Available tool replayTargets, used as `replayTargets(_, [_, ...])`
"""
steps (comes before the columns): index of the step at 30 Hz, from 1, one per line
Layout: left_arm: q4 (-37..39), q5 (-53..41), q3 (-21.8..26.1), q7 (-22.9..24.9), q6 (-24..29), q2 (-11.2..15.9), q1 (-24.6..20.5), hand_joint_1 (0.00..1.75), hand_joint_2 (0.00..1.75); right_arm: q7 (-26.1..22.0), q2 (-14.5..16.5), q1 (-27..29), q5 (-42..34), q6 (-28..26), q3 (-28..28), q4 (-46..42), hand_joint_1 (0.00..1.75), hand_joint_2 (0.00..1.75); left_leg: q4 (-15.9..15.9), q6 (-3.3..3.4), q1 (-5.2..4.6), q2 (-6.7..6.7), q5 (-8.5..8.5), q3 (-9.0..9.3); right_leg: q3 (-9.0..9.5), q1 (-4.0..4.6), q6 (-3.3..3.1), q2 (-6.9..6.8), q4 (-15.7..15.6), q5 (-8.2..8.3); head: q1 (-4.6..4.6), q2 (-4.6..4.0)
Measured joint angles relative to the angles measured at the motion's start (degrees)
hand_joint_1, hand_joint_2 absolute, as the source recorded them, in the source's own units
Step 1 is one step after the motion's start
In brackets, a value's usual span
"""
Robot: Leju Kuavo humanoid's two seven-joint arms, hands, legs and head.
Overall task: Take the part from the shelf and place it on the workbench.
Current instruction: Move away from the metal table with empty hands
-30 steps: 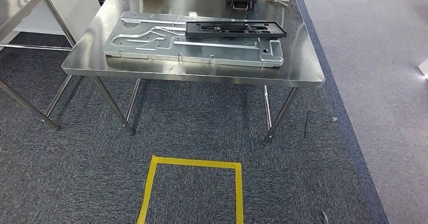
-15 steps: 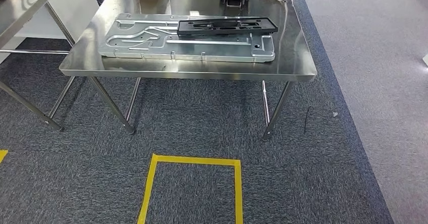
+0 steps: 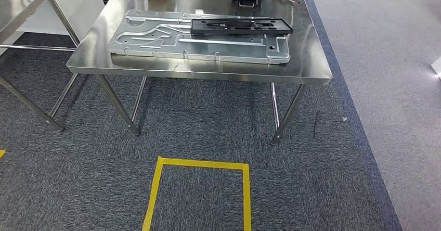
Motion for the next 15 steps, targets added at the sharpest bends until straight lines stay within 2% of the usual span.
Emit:
replayTargets(1, [0.0, 0.0, 0.1, 0.0, -0.2, 0.0, 0.0, 0.00, 0.00, 0.0, 0.0, 0.0, 0.2, 0.0, 0.0, 0.2, 0.00, 0.00, 0.0, 0.01, -0.02, 0.00, 0.03, -0.09, -1.12, -0.11, 0.15, 0.00, 2.3, -0.48, 0.00, 0.00])
replayTargets(2, [0.0, 0.0, 0.1, -0.1, -0.3, 0.0, 0.1, 0.00, 0.00, 0.1, 0.1, 0.0, 0.4, 0.0, 0.0, 0.4, 0.00, 0.00, 0.1, -0.03, -0.02, -0.01, 0.03, -0.12, -1.11, -0.22, 0.26, 0.00, 2.3, 0.35, 0.01, 0.00])
replayTargets(3, [0.0, 0.0, 0.2, -0.3, -0.4, -0.1, 0.1, 0.00, 0.00, 0.2, 0.2, 0.0, 0.5, 0.1, 0.1, 0.5, 0.00, 0.00, 0.2, -0.09, 0.00, -0.03, 0.00, -0.10, -0.04, -0.35, 0.30, -0.01, 0.0, 2.11, 0.01, 0.00])
replayTargets(4, [0.0, -0.1, 0.2, -0.4, -0.4, -0.2, 0.1, 0.00, 0.00, 0.4, 0.2, 0.0, 0.7, 0.1, 0.2, 0.7, 0.00, 0.00, 0.3, -0.20, 0.01, -0.07, -0.06, -0.07, 1.88, -0.47, 0.26, -0.02, -3.9, 4.33, 0.01, 0.00])
replayTargets(6, [0.0, -0.1, 0.3, -0.6, -0.5, -0.3, 0.1, 0.00, 0.00, 1.0, 0.2, -0.1, 1.1, 0.1, 0.3, 0.8, 0.00, 0.00, 0.7, -0.78, -0.14, -0.27, -0.26, -0.27, 5.23, -0.44, -0.05, 0.27, -10.9, 7.00, 0.00, 0.00])
replayTargets(7, [0.0, -0.2, 0.4, -0.7, -0.5, -0.3, 0.1, 0.00, 0.00, 1.4, 0.2, -0.1, 1.3, 0.1, 0.4, 0.9, 0.00, 0.00, 0.8, -1.18, -0.18, -0.36, -0.32, -0.40, 6.01, -0.31, -0.29, 0.35, -12.7, 7.36, -0.01, 0.00])
replayTargets(9, [0.0, -0.3, 0.7, -0.7, -0.5, -0.4, 0.0, 0.00, 0.00, 2.4, 0.3, 0.0, 1.9, -0.1, 0.6, 1.0, 0.00, 0.00, 0.7, -2.01, -0.18, -0.55, -0.23, -0.52, 6.07, -0.05, -0.89, 0.25, -13.2, 7.38, -0.01, 0.00])
replayTargets(11, [0.0, -0.8, 0.9, -0.4, -0.3, -0.4, 0.0, 0.00, 0.00, 3.3, 0.3, 0.0, 2.3, -0.2, 0.9, 1.1, 0.00, 0.00, 1.3, -2.65, -0.04, -0.61, -0.72, -0.69, 6.09, -0.22, -1.73, -0.28, -13.6, 7.75, -0.01, 0.00])
replayTargets(12, [0.0, -1.0, 0.9, -0.2, -0.2, -0.4, 0.0, 0.00, 0.00, 3.5, 0.3, 0.0, 2.3, -0.1, 0.9, 1.2, 0.00, 0.00, 2.8, -2.89, 0.01, -0.59, -1.85, -1.34, 6.05, -0.35, -2.14, -0.59, -13.8, 7.94, -0.02, 0.00])
replayTargets(13, [0.0, -1.2, 0.9, 0.0, -0.1, -0.4, 0.0, 0.00, 0.00, 3.7, 0.3, 0.0, 2.3, 0.0, 1.0, 1.2, 0.00, 0.00, 5.6, -3.10, 0.07, -0.54, -3.68, -2.56, 5.97, -0.40, -2.45, -0.95, -13.9, 8.06, -0.02, 0.00])
replayTargets(15, [0.0, -1.4, 0.9, 0.3, 0.0, -0.4, 0.1, 0.00, 0.00, 4.1, 0.1, 0.0, 2.2, 0.3, 1.0, 1.2, 0.00, 0.00, 13.5, -3.44, 0.11, -0.48, -7.85, -6.11, 5.74, -0.20, -2.72, -1.66, -13.9, 8.06, -0.02, 0.00])
